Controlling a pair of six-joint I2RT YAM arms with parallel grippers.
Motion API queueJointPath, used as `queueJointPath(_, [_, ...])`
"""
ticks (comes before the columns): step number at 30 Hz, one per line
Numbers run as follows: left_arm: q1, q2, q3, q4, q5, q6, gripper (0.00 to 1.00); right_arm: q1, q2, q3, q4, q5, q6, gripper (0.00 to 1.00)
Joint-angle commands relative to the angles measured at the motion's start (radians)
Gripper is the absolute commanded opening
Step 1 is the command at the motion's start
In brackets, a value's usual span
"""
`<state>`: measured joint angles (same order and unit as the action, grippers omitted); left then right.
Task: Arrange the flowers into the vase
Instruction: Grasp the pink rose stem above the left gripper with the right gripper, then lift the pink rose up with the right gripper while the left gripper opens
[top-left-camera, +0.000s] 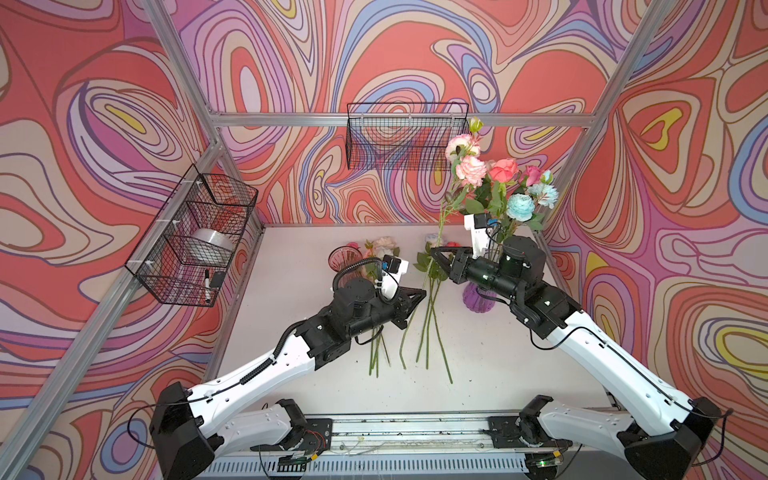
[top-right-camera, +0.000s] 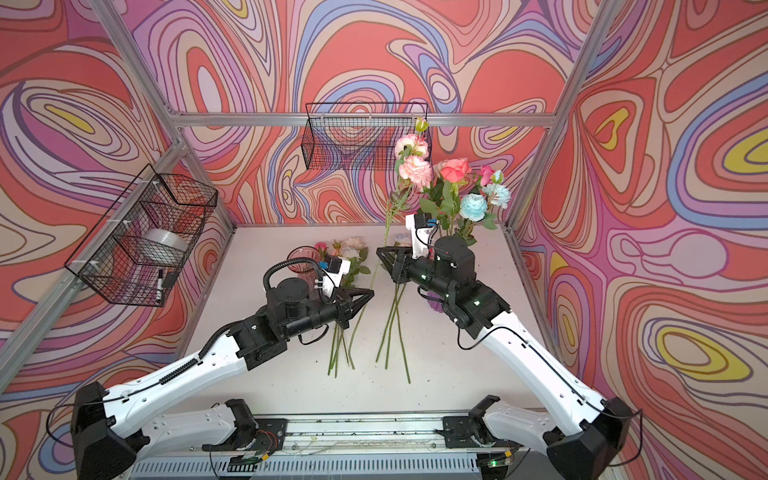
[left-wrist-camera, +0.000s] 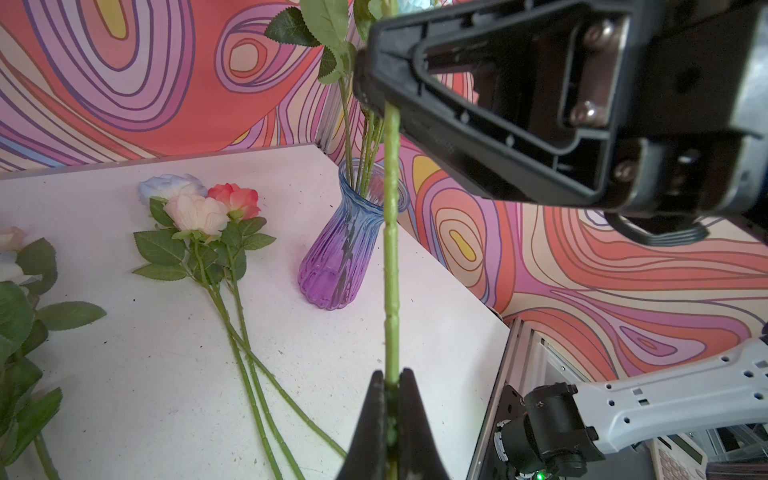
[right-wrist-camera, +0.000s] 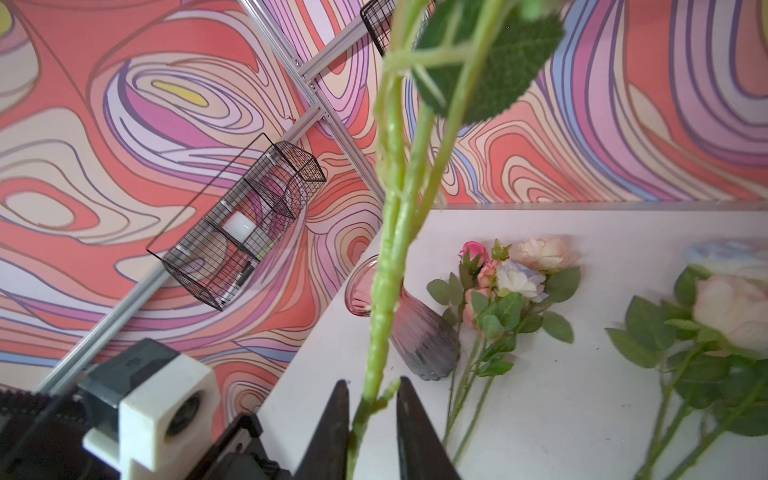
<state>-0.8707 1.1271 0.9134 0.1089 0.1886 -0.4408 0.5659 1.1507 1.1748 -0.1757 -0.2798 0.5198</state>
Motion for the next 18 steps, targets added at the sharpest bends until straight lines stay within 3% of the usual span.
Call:
queueJointPath(1, [-0.001, -0.012, -0.008, 0.044, 0.007, 0.015, 0.00, 0.003, 0.006, 0.032, 0.028, 0.020, 0.002, 0.07])
queueJointPath(2, [-0.001, -0.015, -0.008, 0.044, 0.003, 0.014, 0.00, 0.004, 0.006, 0.037, 0.026, 0.019, 0.000, 0.05])
queueJointPath(9, [-0.002, -0.018, -0.004, 0.030, -0.024, 0.019, 0.28, 0.006, 0.007, 0.078, -0.004, 0.029, -0.035, 0.01])
queueJointPath(11, [-0.002, -0.024, -0.002, 0.021, -0.042, 0.023, 0.47, 0.006, 0.007, 0.095, -0.020, 0.042, -0.057, 0.01])
queueJointPath(13, [-0.001, -0.034, -0.003, 0.011, -0.080, 0.026, 0.59, 0.008, 0.002, 0.109, -0.034, 0.074, -0.077, 0.01])
queueJointPath(18, [-0.002, -0.062, -0.011, 0.003, -0.156, 0.049, 0.68, 0.008, -0.016, 0.165, -0.081, 0.166, -0.158, 0.01])
